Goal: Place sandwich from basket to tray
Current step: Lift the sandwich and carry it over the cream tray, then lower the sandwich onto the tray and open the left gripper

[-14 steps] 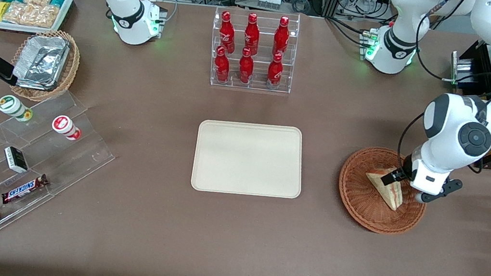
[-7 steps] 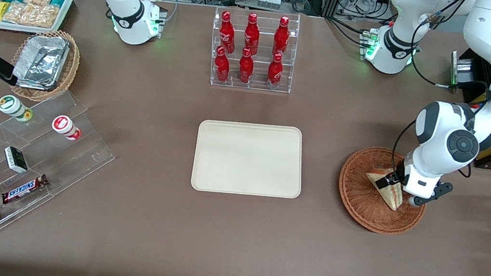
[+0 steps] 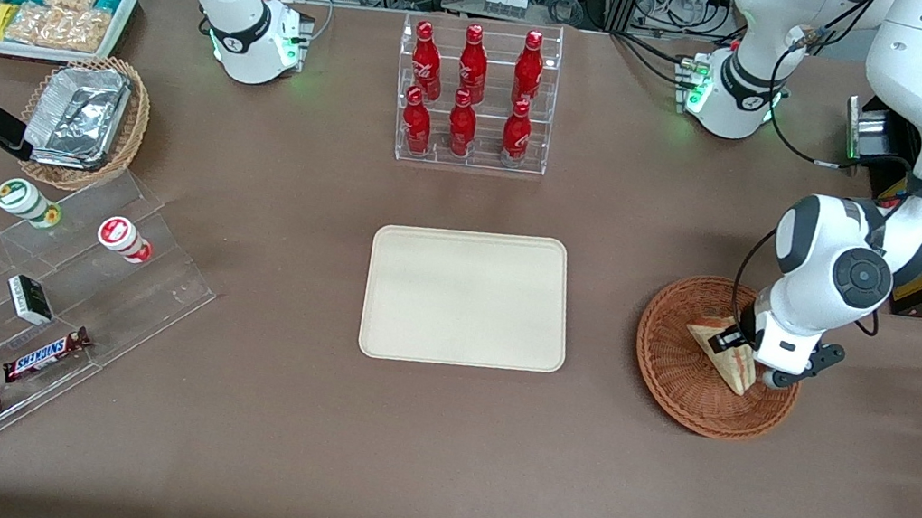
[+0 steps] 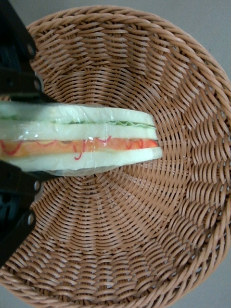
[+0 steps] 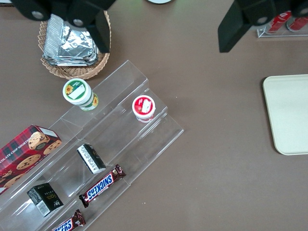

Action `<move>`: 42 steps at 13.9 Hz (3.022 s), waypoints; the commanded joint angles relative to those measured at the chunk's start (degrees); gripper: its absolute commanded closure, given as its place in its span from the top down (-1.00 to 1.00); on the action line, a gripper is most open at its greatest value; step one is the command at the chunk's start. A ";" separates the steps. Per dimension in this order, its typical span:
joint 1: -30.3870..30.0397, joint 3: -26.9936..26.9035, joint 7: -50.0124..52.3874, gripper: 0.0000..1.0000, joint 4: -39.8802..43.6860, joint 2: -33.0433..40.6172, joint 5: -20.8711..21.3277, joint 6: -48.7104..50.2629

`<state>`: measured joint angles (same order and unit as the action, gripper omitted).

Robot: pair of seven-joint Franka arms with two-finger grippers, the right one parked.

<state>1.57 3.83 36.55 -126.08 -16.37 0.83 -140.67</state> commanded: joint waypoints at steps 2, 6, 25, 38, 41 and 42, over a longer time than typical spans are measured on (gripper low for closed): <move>-0.34 1.88 0.10 -1.00 2.22 6.42 0.75 7.40; -0.08 6.62 0.88 -1.00 13.20 7.67 0.66 20.85; 31.56 10.76 15.30 -1.00 41.17 -20.01 6.02 25.37; 34.99 10.41 16.71 -1.00 41.17 -26.70 9.80 16.74; 34.99 10.15 16.97 -1.00 40.83 -26.79 11.47 16.83; 34.99 10.24 16.97 -1.00 40.91 -26.87 11.47 16.74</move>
<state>35.66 14.69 52.16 -86.51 -42.46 10.71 -124.11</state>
